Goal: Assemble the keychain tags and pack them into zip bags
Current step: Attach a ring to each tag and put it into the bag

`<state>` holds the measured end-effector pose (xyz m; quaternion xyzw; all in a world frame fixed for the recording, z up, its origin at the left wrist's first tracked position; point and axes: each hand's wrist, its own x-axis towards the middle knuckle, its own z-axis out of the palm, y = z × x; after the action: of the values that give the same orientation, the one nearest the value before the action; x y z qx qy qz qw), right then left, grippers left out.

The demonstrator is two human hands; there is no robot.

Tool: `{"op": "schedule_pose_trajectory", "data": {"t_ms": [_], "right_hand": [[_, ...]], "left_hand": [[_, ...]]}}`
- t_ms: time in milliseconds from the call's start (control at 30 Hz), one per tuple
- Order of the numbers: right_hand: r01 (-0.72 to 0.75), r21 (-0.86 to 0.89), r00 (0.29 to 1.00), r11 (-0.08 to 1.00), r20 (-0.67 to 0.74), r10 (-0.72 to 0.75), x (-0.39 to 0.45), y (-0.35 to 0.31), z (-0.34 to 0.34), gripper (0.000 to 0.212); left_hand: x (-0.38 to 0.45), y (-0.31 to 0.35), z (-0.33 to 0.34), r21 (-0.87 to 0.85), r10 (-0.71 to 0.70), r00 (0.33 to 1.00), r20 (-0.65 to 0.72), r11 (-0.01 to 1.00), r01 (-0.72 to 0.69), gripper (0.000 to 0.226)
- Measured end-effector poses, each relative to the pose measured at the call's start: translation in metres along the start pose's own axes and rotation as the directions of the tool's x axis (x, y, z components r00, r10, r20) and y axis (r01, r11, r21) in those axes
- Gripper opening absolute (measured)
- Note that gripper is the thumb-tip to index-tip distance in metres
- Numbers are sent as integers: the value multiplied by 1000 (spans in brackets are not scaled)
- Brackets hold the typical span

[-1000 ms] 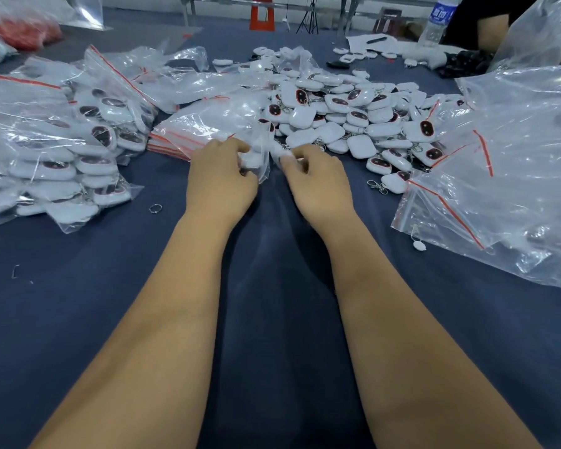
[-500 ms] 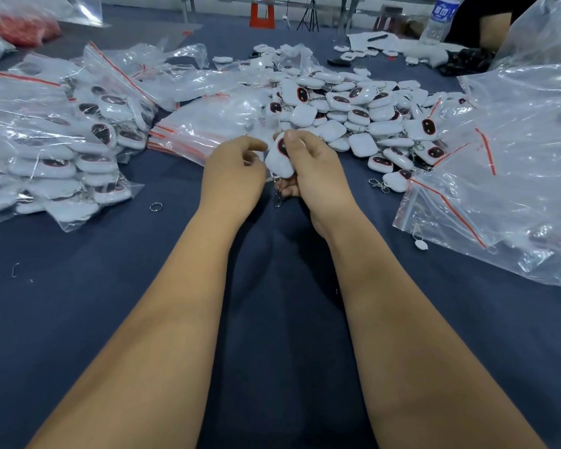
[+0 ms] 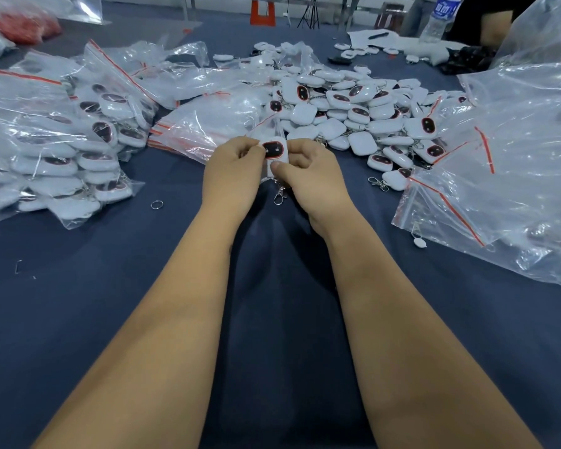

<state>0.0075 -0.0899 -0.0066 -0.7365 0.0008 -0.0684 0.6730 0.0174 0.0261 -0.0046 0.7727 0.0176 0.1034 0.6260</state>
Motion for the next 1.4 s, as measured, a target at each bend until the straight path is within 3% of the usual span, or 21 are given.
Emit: {"op": "schedule_pose_trajectory", "data": {"t_ms": [267,467,833,1000,1400], "right_hand": [[5,-107,1000,994,-28,-8,3,2,5,17],[-5,-88,1000,996,-15,4,3,4,4,23],[-57,78,998,995,30,55,1,1,-3,28],[-52,93,998,994,35,49,-1,-3,-3,25],[-33,48,998,998,56,30,-3,-4,-3,26]], "left_hand": [[-5,1,14,208,32,994,-108,978,-9,23],[-7,1,9,120,-1,998,-58,993,8,26],[-7,-2,8,20,34,999,-2,999,-34,9],[-10,0,8,4,40,999,29,999,-40,17],[-8,-1,6,-35,56,997,55,998,-54,12]]}}
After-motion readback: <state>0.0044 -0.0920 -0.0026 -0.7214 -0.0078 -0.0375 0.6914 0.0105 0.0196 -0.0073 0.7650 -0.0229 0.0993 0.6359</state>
